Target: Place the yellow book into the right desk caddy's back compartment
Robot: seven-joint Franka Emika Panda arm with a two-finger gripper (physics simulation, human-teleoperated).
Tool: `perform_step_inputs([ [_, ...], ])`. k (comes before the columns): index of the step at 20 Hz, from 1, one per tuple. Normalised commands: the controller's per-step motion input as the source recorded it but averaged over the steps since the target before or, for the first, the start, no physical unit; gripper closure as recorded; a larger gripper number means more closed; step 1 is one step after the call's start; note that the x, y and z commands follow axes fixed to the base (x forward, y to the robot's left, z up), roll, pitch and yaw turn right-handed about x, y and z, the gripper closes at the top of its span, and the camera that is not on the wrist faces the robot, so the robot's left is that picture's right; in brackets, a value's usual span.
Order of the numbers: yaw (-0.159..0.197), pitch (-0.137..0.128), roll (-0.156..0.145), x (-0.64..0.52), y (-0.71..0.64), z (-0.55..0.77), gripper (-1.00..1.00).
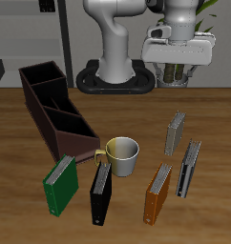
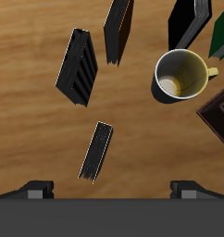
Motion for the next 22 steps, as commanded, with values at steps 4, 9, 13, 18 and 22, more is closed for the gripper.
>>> perform_step_inputs([
  [4,-0.032,-0.051,0.024,-0.13,0.18,-0.13,-1.00],
  [9,-0.024,0.004,0.005,0.06,0.12,-0.06,-1.00],
  [13,-0.043,0.063,0.004,0.13,0.13,-0.17,-1.00],
  [18,-0.019,0.030,0.001,0.15,0.05,-0.22,-1.00],
  [22,-0.009,0.034,0.015,0.00,0.08,-0.26,-1.00],
])
